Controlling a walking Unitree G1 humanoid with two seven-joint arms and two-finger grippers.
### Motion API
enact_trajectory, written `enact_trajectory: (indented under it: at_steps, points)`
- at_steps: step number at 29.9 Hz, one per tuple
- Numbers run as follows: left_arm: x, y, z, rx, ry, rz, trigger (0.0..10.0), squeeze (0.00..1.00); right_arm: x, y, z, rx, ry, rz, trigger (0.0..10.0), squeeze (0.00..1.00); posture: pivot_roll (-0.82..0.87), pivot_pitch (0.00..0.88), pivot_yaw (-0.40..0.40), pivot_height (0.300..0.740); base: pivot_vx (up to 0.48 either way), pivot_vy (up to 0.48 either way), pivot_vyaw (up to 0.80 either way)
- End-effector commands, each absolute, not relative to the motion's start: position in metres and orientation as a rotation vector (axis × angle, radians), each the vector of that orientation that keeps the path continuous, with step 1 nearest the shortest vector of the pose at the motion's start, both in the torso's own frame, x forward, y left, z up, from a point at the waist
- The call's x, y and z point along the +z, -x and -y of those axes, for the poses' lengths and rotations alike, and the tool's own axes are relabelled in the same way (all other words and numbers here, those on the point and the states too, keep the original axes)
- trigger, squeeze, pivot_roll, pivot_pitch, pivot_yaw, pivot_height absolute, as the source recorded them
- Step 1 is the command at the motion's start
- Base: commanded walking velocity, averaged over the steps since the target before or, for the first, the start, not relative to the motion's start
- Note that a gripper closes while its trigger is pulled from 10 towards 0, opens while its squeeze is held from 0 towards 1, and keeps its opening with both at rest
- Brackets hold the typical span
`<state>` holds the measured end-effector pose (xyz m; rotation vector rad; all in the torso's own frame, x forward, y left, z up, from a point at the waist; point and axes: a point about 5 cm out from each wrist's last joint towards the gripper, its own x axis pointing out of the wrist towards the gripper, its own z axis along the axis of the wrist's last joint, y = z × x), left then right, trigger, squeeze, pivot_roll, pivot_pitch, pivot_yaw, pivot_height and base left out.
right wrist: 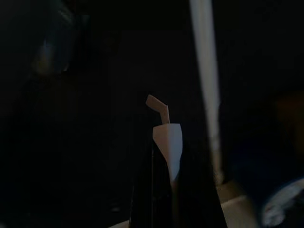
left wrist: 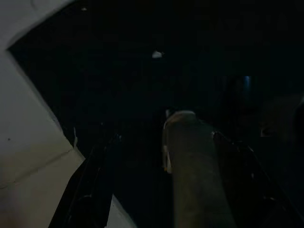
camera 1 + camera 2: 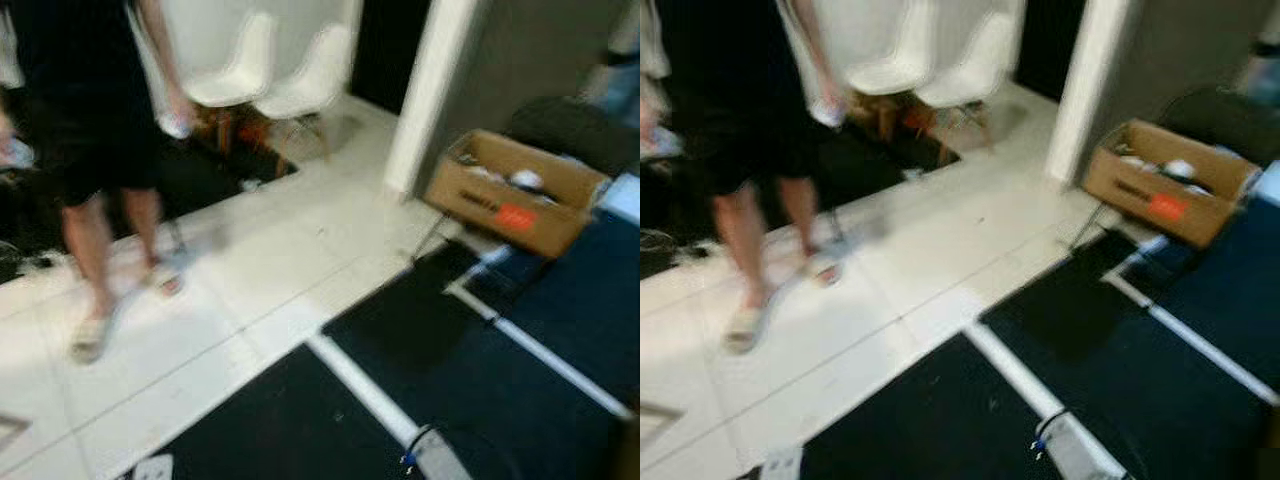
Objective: Picking trash to rubbish bin
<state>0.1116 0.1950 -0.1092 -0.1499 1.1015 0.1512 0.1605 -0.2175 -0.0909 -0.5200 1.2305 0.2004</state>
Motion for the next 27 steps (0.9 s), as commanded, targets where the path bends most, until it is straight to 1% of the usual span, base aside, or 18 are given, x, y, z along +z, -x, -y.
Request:
enact_trajectory:
  at_steps: [1, 8, 27]
  points:
    - [-0.1086, -0.1139, -0.1949, 0.137, 0.142, -1.101, 10.0, 0.0, -0.0881, -0.1677, 0.2166, 0.179, 0.483, -1.195, 10.0, 0.0, -0.03, 0.015, 0.036, 0.74, 0.0, 0.0, -0.78]
    - [-0.1081, -0.1149, -0.1963, 0.131, 0.133, -1.1, 10.0, 0.0, -0.0872, -0.1702, 0.2156, 0.177, 0.475, -1.182, 10.0, 0.0, -0.02, 0.017, 0.039, 0.74, 0.0, 0.0, -0.78]
    - [-0.1079, -0.1146, -0.1995, 0.142, 0.115, -1.104, 10.0, 0.0, -0.0897, -0.1648, 0.2149, 0.191, 0.488, -1.193, 10.0, 0.0, -0.01, 0.023, 0.033, 0.74, 0.0, 0.0, -0.78]
